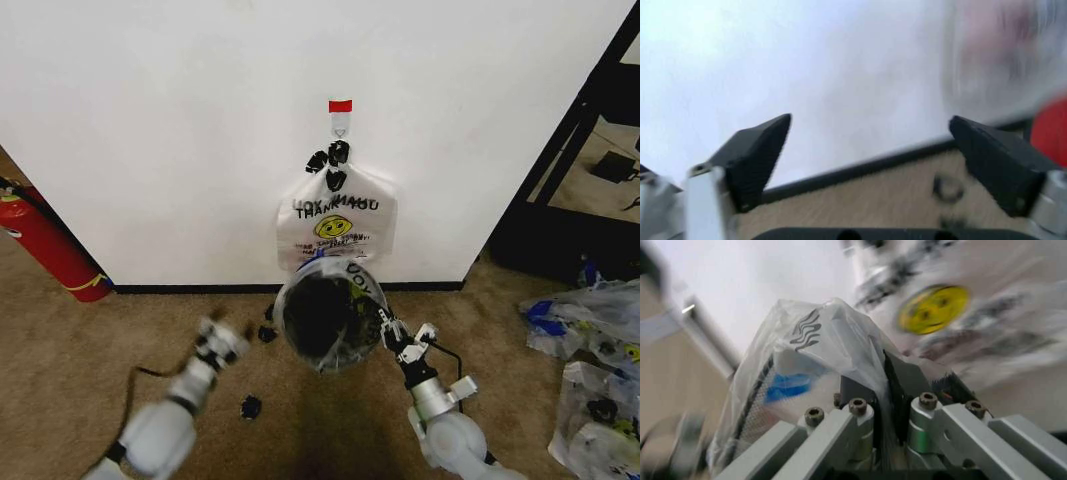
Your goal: Pick up the garbage bag from the wall and place it over the trash bin.
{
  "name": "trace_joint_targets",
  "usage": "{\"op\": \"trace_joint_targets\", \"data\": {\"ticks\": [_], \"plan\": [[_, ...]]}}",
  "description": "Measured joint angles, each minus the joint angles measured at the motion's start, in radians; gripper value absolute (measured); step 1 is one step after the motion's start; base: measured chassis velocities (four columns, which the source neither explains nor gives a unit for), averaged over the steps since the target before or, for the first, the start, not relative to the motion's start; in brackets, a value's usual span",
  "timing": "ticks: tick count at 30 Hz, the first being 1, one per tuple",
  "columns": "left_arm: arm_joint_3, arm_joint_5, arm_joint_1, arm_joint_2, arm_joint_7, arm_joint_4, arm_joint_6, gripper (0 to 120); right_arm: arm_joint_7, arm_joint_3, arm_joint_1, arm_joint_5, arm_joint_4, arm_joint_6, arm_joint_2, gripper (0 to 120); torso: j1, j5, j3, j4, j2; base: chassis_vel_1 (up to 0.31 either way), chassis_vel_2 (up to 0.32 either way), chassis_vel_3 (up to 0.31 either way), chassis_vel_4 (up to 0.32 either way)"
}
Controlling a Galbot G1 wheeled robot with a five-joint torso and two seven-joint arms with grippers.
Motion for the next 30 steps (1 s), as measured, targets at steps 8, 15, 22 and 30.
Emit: {"op": "trace_joint_targets", "data": {"ticks": [8, 15, 22, 30], "plan": [[0.034, -0.481, -0.04, 0.046, 0.101, -0.167, 0.091, 100, -0.263, 0.049, 0.058, -0.045, -0.154, 0.007, -0.006, 1, 0.0, 0.0001, 0.0, 0.0002, 0.0, 0.0, 0.0, 0.0, 0.0], [0.099, -0.64, -0.085, 0.04, 0.062, -0.183, 0.263, 100, -0.354, 0.067, 0.05, -0.05, -0.155, -0.011, -0.022, 1, 0.0, 0.0001, 0.0, 0.0001, 0.0, 0.0, 0.0, 0.0, 0.0], [0.102, -0.686, -0.118, 0.046, 0.04, -0.168, 0.338, 97, -0.382, 0.083, 0.022, -0.058, -0.135, -0.011, -0.033, 1, 0.0, 0.0001, 0.0, 0.0002, 0.0, 0.0, 0.0, 0.0, 0.0], [0.115, -0.67, -0.163, 0.037, -0.012, -0.131, 0.349, 98, -0.408, 0.086, 0.009, -0.065, -0.114, -0.013, -0.039, 1, 0.0, 0.0001, 0.0, 0.0001, 0.0, 0.0, 0.0, 0.0, 0.0]]}}
